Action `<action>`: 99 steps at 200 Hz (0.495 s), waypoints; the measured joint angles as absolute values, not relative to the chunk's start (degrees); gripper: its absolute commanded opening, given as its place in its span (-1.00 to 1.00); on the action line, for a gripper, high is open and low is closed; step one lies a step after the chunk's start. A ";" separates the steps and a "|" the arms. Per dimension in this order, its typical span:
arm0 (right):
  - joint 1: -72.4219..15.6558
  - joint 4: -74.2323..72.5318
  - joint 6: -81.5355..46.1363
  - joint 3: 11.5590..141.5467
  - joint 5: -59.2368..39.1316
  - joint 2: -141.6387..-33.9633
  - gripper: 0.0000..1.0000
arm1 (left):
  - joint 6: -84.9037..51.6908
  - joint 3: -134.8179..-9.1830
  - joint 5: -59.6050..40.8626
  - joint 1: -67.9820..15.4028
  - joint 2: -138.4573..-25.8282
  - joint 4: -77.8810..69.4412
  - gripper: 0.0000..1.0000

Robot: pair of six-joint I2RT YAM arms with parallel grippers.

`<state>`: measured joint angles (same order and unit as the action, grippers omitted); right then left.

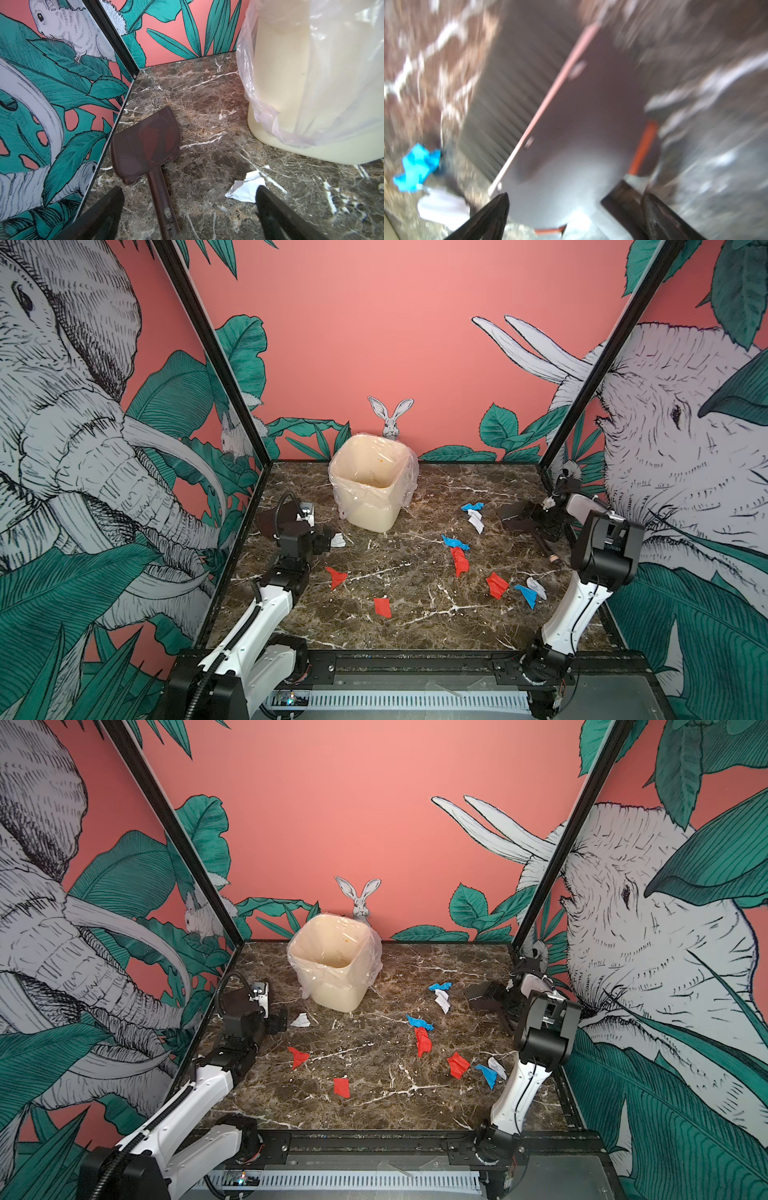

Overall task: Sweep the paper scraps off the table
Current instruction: 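Lower the right gripper onto the dark brush handle and grasp it, then lift the brush with the right gripper toward the bin while the left arm rises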

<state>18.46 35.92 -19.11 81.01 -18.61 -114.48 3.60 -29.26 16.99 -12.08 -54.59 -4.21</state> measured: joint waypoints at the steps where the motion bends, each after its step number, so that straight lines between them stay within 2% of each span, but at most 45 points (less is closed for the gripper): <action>1: 18.37 35.83 -19.14 80.79 -18.68 -114.32 0.98 | 3.60 -29.23 16.99 -12.10 -54.59 -4.21 0.99; 49: 14.06 34.17 -19.20 69.56 -18.96 -106.28 0.98 | 3.60 -29.15 17.21 -12.73 -54.26 -4.25 0.99; 99: 12.01 39.57 -15.88 68.07 -12.75 -103.48 0.98 | 3.57 -29.08 17.82 -13.89 -54.08 -4.32 0.99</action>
<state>12.01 39.57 -15.88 68.07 -12.75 -103.48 3.57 -29.08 17.82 -13.89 -54.08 -4.32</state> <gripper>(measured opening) 0.993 0.996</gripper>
